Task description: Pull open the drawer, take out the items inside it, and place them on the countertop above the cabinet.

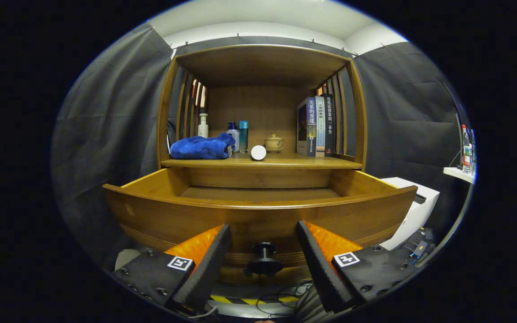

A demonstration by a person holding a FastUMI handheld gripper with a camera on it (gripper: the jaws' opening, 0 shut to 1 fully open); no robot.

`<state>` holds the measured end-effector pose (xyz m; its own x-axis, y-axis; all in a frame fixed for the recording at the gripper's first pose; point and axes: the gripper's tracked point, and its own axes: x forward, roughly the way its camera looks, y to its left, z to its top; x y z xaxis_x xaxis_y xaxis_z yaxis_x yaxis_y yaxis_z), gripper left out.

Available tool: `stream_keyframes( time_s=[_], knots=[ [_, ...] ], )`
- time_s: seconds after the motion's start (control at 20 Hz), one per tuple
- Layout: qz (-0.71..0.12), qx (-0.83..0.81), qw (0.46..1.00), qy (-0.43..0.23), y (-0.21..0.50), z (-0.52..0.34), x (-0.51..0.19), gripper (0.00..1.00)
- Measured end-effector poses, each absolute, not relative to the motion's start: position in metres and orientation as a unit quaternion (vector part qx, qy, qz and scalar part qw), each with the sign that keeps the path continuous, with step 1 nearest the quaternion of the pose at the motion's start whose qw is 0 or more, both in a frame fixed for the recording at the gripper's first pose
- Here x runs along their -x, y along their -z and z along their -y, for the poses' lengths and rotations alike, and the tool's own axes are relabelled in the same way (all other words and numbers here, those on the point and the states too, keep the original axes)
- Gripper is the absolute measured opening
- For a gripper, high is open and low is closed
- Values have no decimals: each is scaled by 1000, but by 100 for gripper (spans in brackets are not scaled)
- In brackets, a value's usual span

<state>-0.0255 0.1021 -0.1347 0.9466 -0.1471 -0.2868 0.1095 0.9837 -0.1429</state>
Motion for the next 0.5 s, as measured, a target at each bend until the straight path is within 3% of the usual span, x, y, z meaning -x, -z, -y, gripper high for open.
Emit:
stream_keyframes(
  time_s=[0.5],
  knots=[
    [-165, 61, 982, 69, 142, -92, -55, 99]
  ],
)
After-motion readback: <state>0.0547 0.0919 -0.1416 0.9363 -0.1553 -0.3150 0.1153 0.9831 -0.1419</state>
